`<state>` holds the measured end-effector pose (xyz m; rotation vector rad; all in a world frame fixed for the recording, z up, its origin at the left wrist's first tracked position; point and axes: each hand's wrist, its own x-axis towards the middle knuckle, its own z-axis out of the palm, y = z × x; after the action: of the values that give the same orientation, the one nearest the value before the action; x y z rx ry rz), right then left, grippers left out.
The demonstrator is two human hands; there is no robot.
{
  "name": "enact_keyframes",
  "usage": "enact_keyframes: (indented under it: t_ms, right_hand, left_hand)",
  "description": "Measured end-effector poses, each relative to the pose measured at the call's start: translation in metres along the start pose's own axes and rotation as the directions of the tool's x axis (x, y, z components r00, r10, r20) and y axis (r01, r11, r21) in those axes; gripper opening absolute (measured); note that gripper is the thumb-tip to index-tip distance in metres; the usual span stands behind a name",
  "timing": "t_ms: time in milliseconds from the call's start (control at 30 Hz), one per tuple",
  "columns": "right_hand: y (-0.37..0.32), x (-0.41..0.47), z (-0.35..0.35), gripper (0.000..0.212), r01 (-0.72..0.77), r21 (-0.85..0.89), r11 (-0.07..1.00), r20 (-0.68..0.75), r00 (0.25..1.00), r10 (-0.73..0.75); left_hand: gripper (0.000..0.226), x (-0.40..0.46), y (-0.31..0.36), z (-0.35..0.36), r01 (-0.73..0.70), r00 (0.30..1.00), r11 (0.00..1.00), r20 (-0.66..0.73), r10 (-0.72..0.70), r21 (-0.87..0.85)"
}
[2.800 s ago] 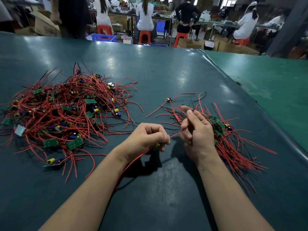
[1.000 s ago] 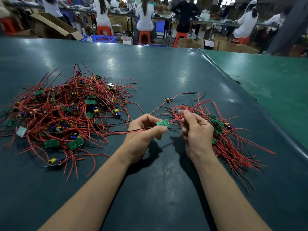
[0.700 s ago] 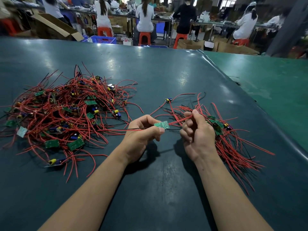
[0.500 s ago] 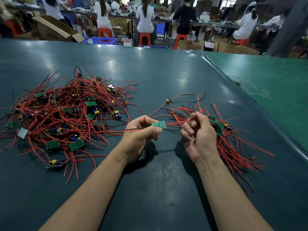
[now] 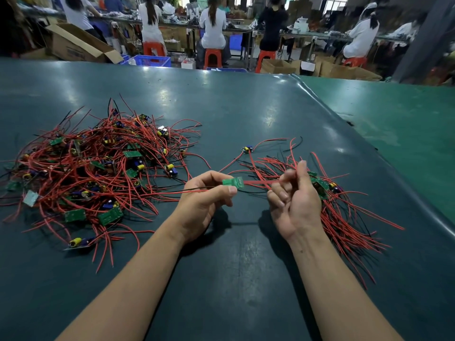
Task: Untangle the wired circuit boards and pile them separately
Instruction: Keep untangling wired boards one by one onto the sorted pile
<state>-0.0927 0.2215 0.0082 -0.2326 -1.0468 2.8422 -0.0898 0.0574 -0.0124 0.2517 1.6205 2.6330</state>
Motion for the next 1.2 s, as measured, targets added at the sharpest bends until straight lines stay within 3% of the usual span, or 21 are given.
enact_keyframes:
  t_ms: [133,233,333,433,533,667,767,833,933,1000,1067,1133,1200]
  right_hand:
    - [0.01,-0.007,0.002,0.058,-0.008,-0.401,0.916,0.156,0.985,0.077]
    - [0.025,-0.017,0.004,0.038,0.022,-0.634,0.773,0.262,0.947,0.187]
    - [0.026,-0.019,0.003,0.022,0.063,-0.625,0.778,0.297,0.941,0.163]
    - [0.026,-0.02,0.003,0.023,0.109,-0.611,0.784,0.298,0.949,0.101]
    - [0.029,-0.018,0.003,0.025,0.245,-0.63,0.737,0.23,0.965,-0.125]
    - [0.021,-0.012,0.002,0.03,0.368,-0.569,0.736,0.009,0.897,-0.442]
    - [0.012,-0.008,-0.001,0.031,0.338,-0.383,0.86,-0.205,0.877,-0.436]
    - [0.012,-0.006,-0.003,0.033,0.317,-0.368,0.874,-0.251,0.871,-0.422]
    - [0.017,-0.006,-0.003,0.035,0.313,-0.438,0.843,-0.171,0.892,-0.419]
    - [0.021,-0.008,-0.002,0.037,0.314,-0.502,0.806,-0.095,0.906,-0.412]
    - [0.024,-0.01,-0.001,0.039,0.311,-0.567,0.763,-0.035,0.916,-0.399]
    - [0.026,-0.011,-0.001,0.041,0.301,-0.603,0.739,-0.001,0.926,-0.378]
    - [0.027,-0.012,-0.001,0.041,0.295,-0.614,0.732,0.01,0.931,-0.366]
  left_hand:
    - [0.018,0.003,0.003,-0.003,-0.037,0.995,0.997,-0.096,0.03,-0.072]
    - [0.019,-0.001,0.003,-0.002,-0.013,1.0,1.0,-0.009,0.013,-0.029]
    - [0.022,-0.002,0.002,-0.002,0.028,0.999,0.999,0.033,-0.028,-0.019]
    - [0.03,-0.002,0.005,-0.003,0.066,0.996,0.998,0.061,-0.066,0.001]
    - [0.033,-0.002,0.007,-0.003,0.09,0.995,0.996,0.046,-0.089,-0.02]
    - [0.031,0.001,0.007,-0.005,0.095,0.995,0.995,-0.007,-0.095,-0.006]
    - [0.031,0.001,0.006,-0.007,0.082,0.996,0.997,-0.025,-0.083,-0.011]
    - [0.03,0.001,0.006,-0.008,0.081,0.996,0.997,-0.027,-0.081,-0.019]
    - [0.018,0.0,0.005,-0.006,0.036,0.992,0.999,-0.123,-0.034,0.017]
    - [0.014,0.0,0.004,-0.005,-0.027,0.962,0.979,-0.26,0.08,0.203]
    - [0.013,-0.001,0.002,-0.007,-0.095,0.894,0.823,-0.316,0.318,0.559]
    - [0.008,-0.005,0.005,-0.012,-0.146,0.792,0.49,-0.195,0.578,0.859]
    - [0.006,-0.007,0.009,-0.02,-0.114,0.688,0.173,-0.048,0.724,0.978]
